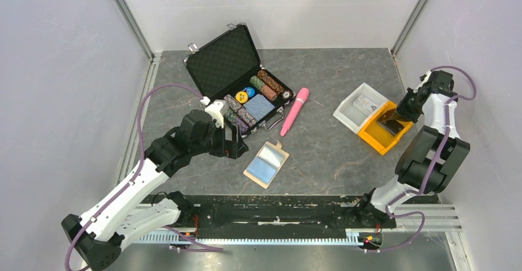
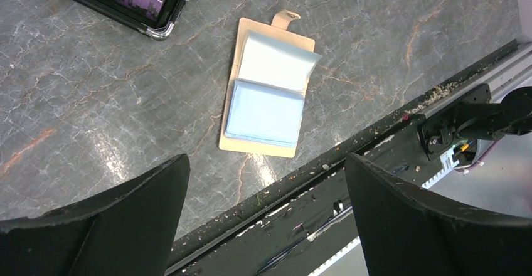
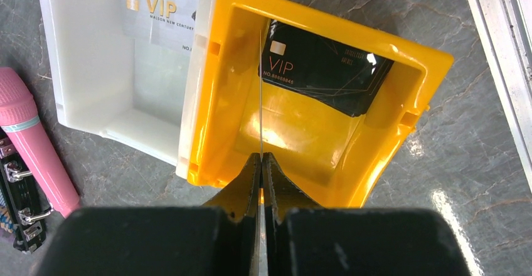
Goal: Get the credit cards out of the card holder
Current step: Place the credit card in the storage box.
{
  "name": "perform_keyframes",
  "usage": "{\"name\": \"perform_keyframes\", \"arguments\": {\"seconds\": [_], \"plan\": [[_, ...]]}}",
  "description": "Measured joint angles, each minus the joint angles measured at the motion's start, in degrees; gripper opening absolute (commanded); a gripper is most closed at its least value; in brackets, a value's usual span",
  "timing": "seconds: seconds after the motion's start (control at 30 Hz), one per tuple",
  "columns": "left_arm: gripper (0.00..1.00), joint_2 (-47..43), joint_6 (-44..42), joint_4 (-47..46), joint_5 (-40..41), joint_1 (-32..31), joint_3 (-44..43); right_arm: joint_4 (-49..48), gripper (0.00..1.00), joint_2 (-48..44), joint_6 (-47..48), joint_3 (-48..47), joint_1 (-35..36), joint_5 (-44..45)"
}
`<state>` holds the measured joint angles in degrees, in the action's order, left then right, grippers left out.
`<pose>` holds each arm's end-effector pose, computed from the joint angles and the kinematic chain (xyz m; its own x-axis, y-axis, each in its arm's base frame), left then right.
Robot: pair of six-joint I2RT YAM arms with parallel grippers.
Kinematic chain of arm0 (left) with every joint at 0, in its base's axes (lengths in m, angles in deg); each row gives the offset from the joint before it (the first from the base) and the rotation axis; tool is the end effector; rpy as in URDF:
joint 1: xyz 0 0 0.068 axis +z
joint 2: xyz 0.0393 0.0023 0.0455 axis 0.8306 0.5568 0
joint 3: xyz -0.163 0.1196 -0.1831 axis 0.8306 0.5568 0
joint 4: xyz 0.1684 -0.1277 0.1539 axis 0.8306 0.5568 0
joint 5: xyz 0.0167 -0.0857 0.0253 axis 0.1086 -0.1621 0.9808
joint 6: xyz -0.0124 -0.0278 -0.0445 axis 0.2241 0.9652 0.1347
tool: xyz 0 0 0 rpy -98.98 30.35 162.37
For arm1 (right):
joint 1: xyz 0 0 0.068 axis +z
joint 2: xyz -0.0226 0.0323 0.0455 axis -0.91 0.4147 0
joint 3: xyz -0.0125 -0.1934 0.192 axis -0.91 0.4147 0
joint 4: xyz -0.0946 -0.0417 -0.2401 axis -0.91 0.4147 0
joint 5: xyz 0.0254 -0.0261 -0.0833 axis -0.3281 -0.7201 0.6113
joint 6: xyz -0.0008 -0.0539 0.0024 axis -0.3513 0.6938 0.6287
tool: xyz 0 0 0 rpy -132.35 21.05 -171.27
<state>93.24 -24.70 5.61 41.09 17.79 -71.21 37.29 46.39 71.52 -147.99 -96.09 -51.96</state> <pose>0.1360 -0.1119 0.3127 -0.7409 0.0209 -0.6713 0.3843 0.8329 -0.3982 0.2915 -0.1619 0.2528 -0.7087 0.5717 -0.4134 0.4964 0.8204 0.2836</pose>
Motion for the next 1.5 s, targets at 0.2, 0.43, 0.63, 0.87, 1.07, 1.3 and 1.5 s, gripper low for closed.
{"name": "perform_keyframes", "arguments": {"seconds": [0.2, 0.43, 0.63, 0.87, 1.07, 1.3, 1.5], "plan": [[1.0, 0.0, 0.0, 0.0, 0.7, 0.0, 0.0, -2.0, 0.0, 1.2, 0.0, 0.0, -0.1, -0.6], [1.0, 0.0, 0.0, 0.1, 0.9, 0.0, 0.0, -3.8, 0.0, 1.9, 0.0, 0.1, -0.3, -0.6], [1.0, 0.0, 0.0, 0.2, 0.9, 0.0, 0.0, -4.7, 0.0, 3.3, 0.0, 0.7, -0.5, -0.6], [1.0, 0.4, 0.0, 0.2, 0.9, 0.0, 0.0, -6.3, 0.04, 3.7, -0.2, 2.1, -0.8, -0.5], [1.0, 0.5, 0.0, 0.3, 0.9, 0.0, 0.0, -6.5, 0.1, 3.7, -0.6, 2.3, -0.8, 1.4], [1.0, 0.4, 0.0, 0.3, 0.9, 0.0, 0.0, -6.5, 0.15, 3.7, -1.5, 2.3, -0.8, 4.4], [1.0, 0.3, 0.0, 0.3, 0.9, 0.0, 0.0, -6.6, 0.2, 3.7, -2.1, 2.3, -0.8, 6.7]]}}
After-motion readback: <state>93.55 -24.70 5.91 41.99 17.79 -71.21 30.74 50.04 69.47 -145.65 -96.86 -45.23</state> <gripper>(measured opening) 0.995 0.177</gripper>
